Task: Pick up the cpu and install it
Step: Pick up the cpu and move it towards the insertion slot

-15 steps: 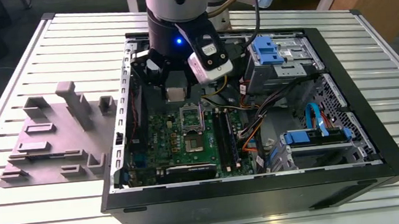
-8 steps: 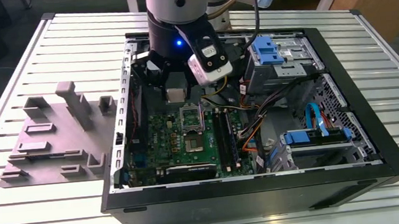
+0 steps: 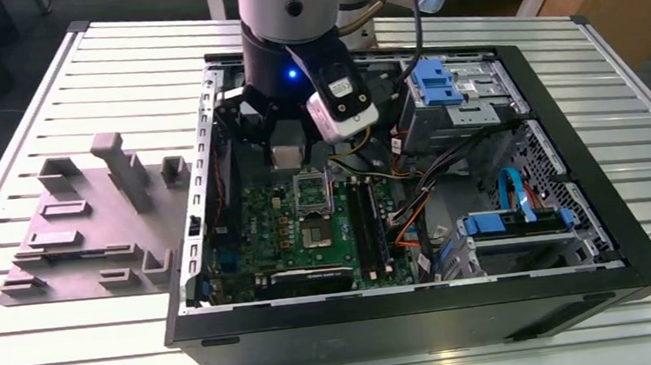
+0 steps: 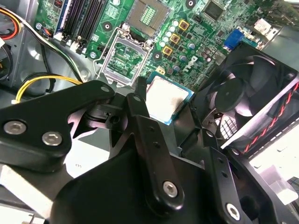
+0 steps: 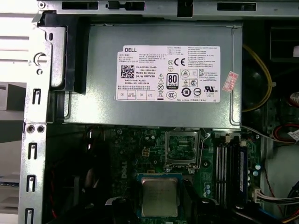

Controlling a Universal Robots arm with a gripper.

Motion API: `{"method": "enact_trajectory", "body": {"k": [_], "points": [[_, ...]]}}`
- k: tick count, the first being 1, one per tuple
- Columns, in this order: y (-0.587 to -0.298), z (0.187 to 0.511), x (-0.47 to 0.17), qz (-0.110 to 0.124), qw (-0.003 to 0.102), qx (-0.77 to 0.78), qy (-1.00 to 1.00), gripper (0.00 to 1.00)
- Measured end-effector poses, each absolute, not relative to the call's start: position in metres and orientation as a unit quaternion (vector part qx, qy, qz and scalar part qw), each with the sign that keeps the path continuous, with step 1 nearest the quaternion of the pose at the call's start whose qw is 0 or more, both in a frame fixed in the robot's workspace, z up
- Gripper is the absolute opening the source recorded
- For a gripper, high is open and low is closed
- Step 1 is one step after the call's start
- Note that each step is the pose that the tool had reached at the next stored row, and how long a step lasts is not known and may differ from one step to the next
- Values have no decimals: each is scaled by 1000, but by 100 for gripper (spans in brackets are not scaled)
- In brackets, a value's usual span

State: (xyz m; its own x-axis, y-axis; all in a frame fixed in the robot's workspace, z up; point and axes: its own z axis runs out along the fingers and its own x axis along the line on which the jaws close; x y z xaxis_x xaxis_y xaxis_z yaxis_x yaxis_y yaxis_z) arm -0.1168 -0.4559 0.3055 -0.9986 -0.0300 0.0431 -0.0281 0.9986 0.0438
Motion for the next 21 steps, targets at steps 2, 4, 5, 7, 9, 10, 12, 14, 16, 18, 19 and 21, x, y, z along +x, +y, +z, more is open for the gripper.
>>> {"method": "enact_trajectory", "body": {"k": [2, 4, 5, 7, 9, 10, 12, 14, 16, 18, 19, 21], "points": [[-456, 305, -117, -21, 22, 15, -999, 47], [-456, 305, -116, -22, 22, 15, -999, 47], [-456, 305, -116, -22, 22, 15, -999, 47], [-456, 304, -115, -22, 22, 15, -999, 47], [-456, 304, -114, -22, 22, 15, -999, 47], [-456, 304, -114, -22, 22, 14, -999, 47], [-456, 304, -114, -22, 22, 15, -999, 47], [-456, 304, -114, -22, 22, 15, -999, 47], [-456, 304, -114, -22, 22, 15, -999, 47], [-456, 304, -113, -22, 22, 15, -999, 47], [-456, 304, -113, -22, 22, 15, -999, 47], [-456, 303, -113, -22, 22, 15, -999, 47]]}}
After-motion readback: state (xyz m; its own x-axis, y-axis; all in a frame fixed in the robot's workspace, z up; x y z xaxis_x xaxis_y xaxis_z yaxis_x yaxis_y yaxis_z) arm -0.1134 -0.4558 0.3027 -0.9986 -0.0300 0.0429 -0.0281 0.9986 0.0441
